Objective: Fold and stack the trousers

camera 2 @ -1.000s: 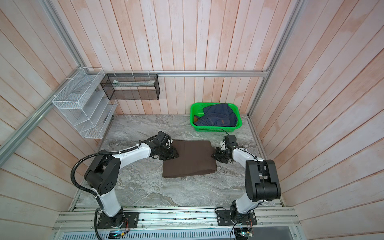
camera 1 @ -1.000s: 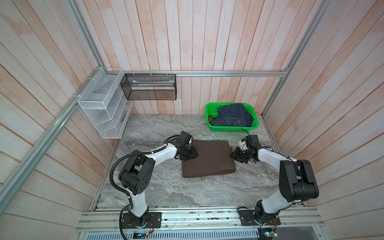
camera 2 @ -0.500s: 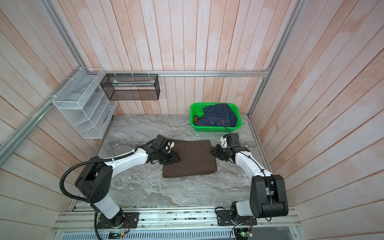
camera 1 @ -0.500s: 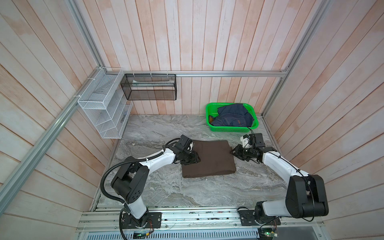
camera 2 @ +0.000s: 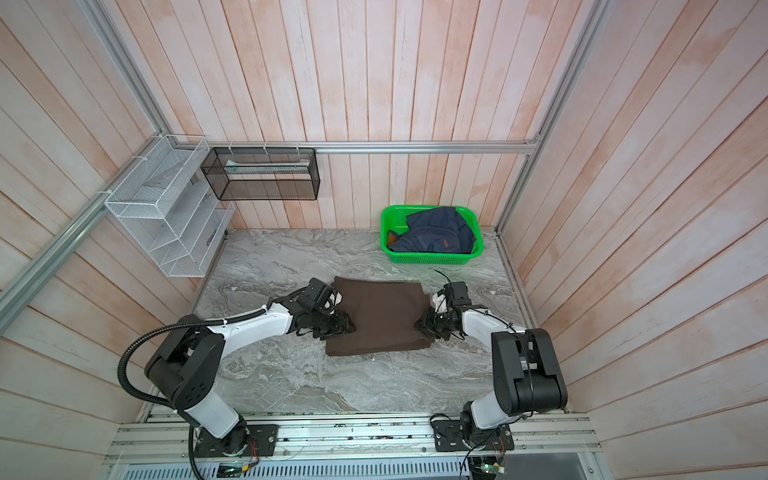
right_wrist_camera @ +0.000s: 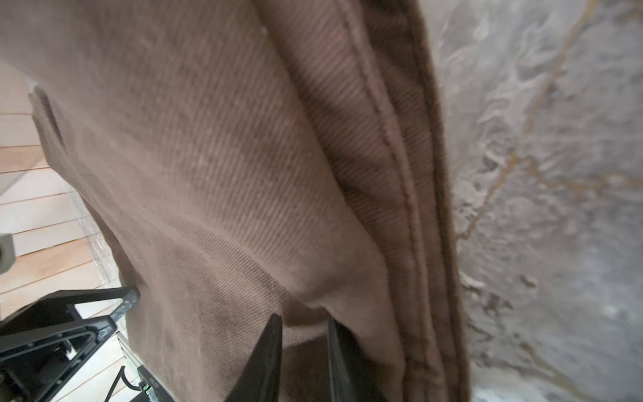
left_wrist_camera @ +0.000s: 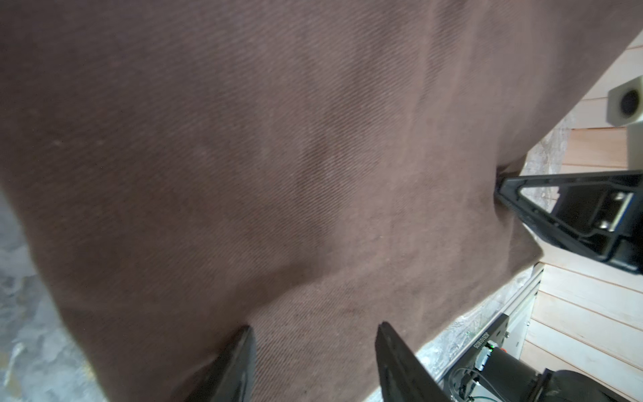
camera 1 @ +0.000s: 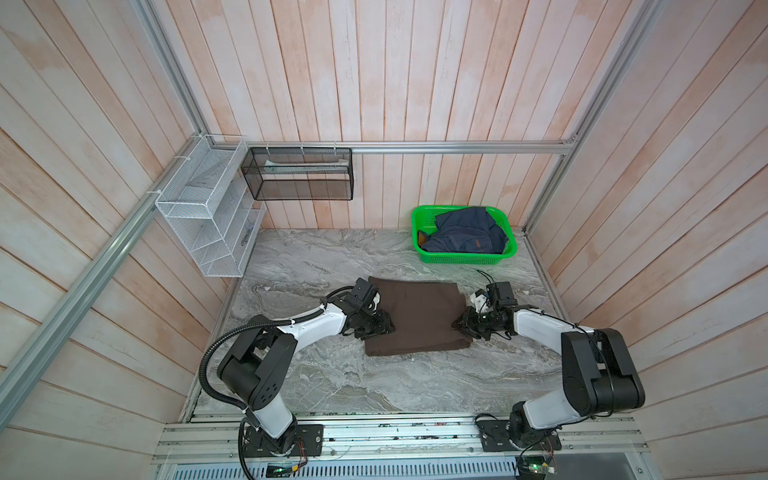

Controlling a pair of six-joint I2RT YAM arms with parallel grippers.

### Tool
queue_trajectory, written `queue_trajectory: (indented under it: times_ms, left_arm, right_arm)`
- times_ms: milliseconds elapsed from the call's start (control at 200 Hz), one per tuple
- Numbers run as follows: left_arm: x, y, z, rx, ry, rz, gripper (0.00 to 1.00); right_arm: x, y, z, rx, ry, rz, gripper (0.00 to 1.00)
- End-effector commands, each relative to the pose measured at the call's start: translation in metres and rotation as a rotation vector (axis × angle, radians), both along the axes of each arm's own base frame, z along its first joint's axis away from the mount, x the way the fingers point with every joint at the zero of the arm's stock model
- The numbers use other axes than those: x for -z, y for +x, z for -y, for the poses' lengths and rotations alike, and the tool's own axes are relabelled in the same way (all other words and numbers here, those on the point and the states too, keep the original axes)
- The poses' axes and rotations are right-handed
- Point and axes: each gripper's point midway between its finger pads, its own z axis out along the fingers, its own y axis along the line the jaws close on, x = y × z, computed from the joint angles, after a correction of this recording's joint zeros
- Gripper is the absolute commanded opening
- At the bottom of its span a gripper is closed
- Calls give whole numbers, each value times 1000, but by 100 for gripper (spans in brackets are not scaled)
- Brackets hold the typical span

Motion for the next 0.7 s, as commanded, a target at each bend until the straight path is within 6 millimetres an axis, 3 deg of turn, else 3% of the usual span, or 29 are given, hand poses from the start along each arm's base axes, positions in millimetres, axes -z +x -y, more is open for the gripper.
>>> queue_trajectory:
  times_ms: [0, 80, 170, 295, 560, 695]
  left_arm:
    - [30, -4, -15, -35, 62, -54, 58]
    - [51, -9, -33, -72, 106, -103, 58]
    - [71, -10, -67, -137, 205, -140, 58]
    - [79, -8, -114, -208, 312, -153, 58]
    - [58, 2, -197, -329, 487, -120, 58]
    - [22, 13, -198, -331, 449, -16, 58]
  right_arm:
    - [48, -25, 31, 53, -167, -138, 29]
    - [50, -27, 26, 33, -183, -145, 30]
    - [51, -28, 11, -3, -176, -148, 30]
    - [54, -34, -19, -58, -149, -159, 30]
    - [49, -34, -98, -200, -85, -139, 30]
    - [21, -10, -116, -210, -69, -54, 37]
